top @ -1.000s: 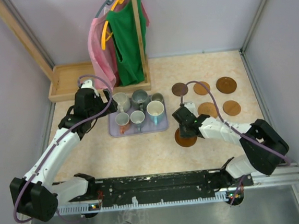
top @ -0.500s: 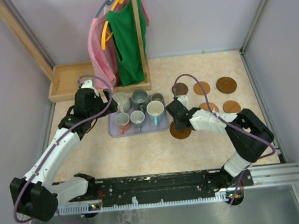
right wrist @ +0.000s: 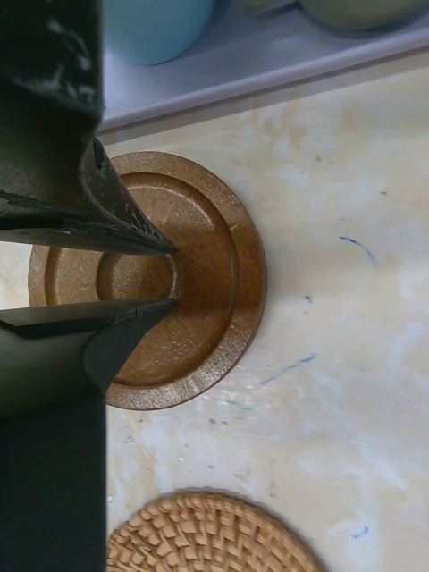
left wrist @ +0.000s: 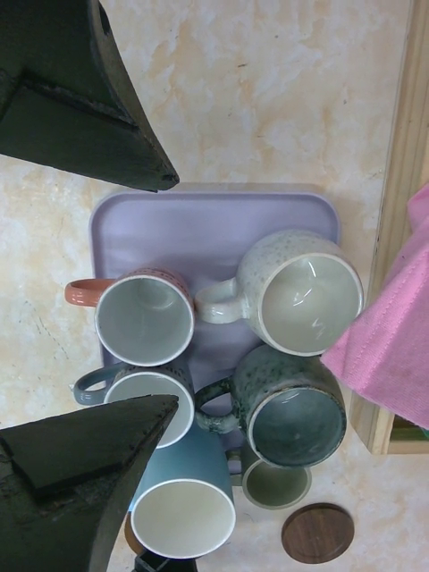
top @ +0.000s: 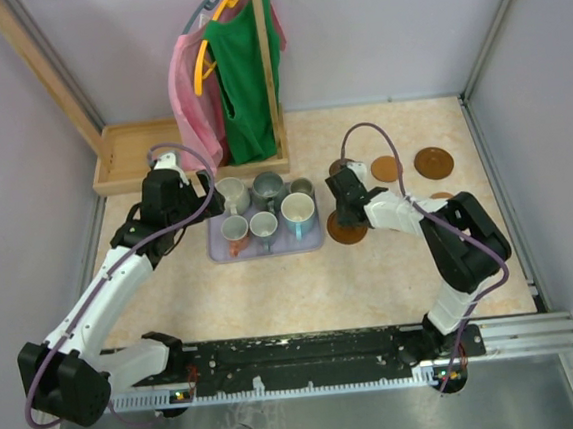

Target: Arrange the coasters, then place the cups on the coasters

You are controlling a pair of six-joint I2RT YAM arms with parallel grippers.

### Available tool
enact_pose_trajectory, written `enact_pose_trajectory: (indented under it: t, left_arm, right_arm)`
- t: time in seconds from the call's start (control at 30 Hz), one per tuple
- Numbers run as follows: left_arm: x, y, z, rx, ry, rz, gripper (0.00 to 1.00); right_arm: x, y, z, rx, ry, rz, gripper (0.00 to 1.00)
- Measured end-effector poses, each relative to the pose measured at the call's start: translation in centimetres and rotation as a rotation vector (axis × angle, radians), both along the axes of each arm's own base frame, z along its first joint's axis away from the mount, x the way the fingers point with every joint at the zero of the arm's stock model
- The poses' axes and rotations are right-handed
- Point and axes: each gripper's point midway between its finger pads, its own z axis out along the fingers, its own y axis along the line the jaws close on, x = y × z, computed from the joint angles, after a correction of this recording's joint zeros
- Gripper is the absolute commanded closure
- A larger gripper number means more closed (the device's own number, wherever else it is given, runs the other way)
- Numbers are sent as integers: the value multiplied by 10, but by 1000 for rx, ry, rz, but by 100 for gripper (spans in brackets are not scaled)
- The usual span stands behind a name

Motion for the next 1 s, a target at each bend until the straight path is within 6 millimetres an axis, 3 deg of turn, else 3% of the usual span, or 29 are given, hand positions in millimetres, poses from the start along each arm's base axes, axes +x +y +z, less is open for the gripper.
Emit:
enact_pose_trajectory:
  t: [0.23,1.0]
  left_arm:
    - [1,2,0,5,-2,8,0]
    - [1,3,0,10,-4,10,0]
  right_arm:
    - [14,-8,1,19,-15,-30,73]
    - [22,-15,1,41,-23,-51,73]
